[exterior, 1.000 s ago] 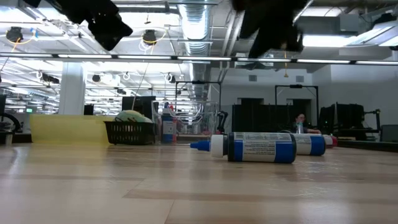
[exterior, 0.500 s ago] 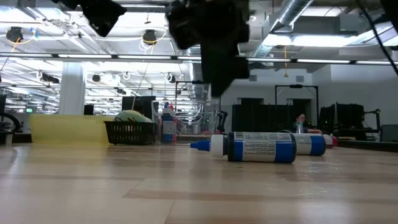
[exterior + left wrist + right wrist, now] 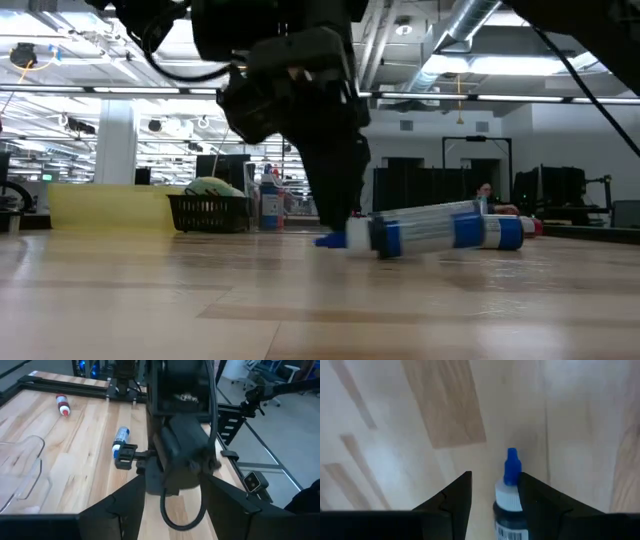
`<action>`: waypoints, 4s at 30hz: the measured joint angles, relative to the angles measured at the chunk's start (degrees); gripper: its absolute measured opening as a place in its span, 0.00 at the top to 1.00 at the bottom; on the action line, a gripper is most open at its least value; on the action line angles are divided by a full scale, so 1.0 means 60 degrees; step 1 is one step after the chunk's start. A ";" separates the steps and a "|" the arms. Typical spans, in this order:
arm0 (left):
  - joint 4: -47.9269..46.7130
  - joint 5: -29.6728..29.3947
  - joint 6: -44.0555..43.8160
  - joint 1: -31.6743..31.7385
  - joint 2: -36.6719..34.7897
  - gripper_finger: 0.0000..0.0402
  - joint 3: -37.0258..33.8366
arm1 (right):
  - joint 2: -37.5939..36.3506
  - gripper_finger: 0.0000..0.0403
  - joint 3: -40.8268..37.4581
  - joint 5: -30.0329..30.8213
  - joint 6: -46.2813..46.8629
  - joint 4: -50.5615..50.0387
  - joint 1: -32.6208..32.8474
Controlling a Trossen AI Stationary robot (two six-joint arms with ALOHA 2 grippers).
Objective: Pick & Place Food Item
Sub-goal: Put the bottom blue food coloring bottle into the transparent bin
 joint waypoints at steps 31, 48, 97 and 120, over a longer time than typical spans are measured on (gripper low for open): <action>-0.0182 0.0009 0.0055 0.0000 -0.0029 0.52 -0.0004 | 0.0237 0.95 0.0147 0.1594 -0.0572 -0.0433 0.0027; -0.0197 -0.0570 -0.0196 0.0000 -0.0030 0.52 -0.0004 | -0.3652 0.95 0.0154 0.6594 0.2207 0.0765 -0.0243; -0.0263 -0.2819 -0.1153 0.0000 -0.0029 0.67 -0.0004 | -0.4553 0.95 -0.8088 0.7047 0.0194 1.5317 -0.5347; -0.0172 -0.3605 -0.1725 0.0000 -0.0029 0.67 -0.0004 | -0.4528 0.95 -0.9686 0.7611 -0.0394 1.6608 -0.5383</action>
